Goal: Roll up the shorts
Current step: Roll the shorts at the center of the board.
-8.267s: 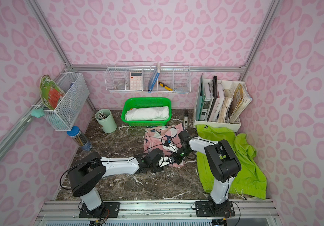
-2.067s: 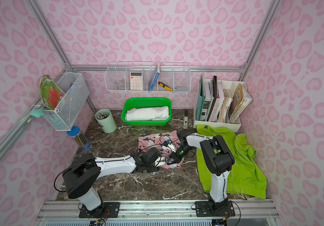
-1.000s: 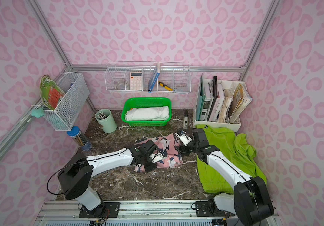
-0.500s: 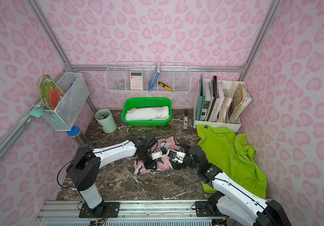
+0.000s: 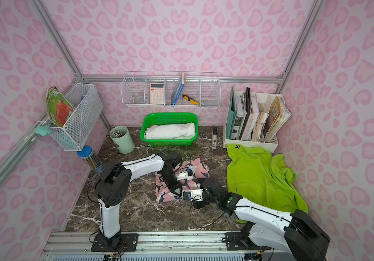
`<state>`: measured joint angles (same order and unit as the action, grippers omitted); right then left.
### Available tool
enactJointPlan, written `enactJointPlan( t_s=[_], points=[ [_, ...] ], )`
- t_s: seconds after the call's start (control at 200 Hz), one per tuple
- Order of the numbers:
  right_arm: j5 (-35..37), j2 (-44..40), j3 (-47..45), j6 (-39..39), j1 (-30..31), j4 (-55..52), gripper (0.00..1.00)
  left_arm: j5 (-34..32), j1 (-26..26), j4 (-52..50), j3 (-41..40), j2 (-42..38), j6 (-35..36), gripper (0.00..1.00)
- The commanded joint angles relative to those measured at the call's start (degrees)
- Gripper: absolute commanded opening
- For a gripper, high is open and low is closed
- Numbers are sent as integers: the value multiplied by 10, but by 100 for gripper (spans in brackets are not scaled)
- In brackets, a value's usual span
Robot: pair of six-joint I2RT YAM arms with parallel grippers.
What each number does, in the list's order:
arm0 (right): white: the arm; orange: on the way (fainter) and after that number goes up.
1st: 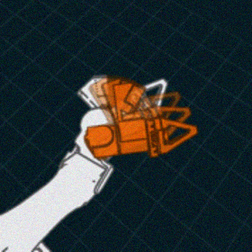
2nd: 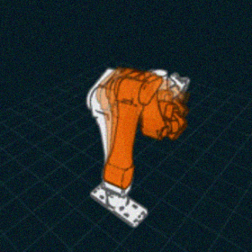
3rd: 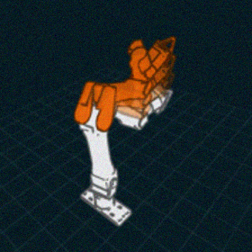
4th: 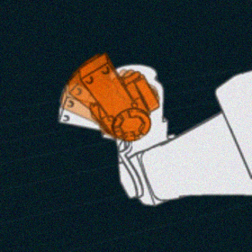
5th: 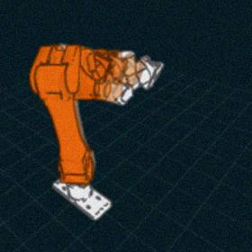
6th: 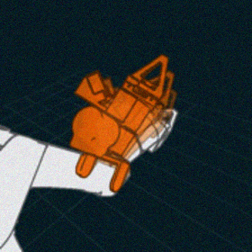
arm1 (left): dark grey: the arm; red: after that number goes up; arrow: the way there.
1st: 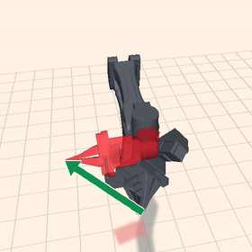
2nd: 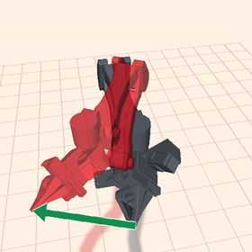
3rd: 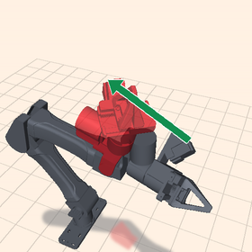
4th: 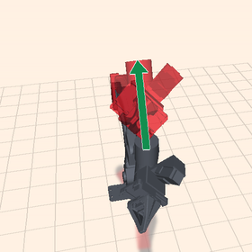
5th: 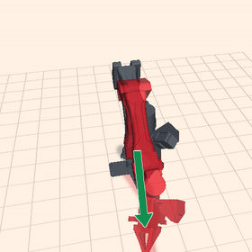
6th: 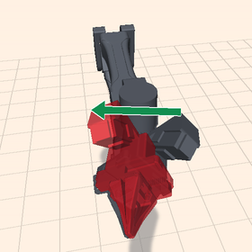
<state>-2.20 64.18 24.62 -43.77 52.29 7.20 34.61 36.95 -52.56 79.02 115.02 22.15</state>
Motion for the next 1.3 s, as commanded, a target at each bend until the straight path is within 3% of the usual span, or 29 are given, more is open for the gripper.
enactJointPlan(
  t_s=[0.0,0.385,0.71,0.81,0.865,0.975,1.085,1.16,1.295],
  points=[
    [7,26,-2,-8,8,15,93,24,-10,-26,8,8,10,0],
    [67,124,15,-16,13,34,95,28,-24,-46,35,49,13,0],
    [49,208,44,-17,-16,26,84,15,-25,-26,26,44,14,0],
    [34,223,46,-10,-19,18,75,13,-24,-20,24,41,14,0],
    [22,227,51,-4,-22,11,65,8,-25,-16,24,42,13,0],
    [0,228,57,0,-27,-1,23,-11,-25,28,3,24,4,8],
    [-19,226,69,7,-34,-24,1,-30,-24,72,-17,-9,-4,21],
    [-35,221,76,11,-41,-40,0,-35,-25,90,-25,-30,-10,29],
    [-66,207,88,21,-52,-72,0,-46,-25,105,-37,-61,-23,53]
  ],
)
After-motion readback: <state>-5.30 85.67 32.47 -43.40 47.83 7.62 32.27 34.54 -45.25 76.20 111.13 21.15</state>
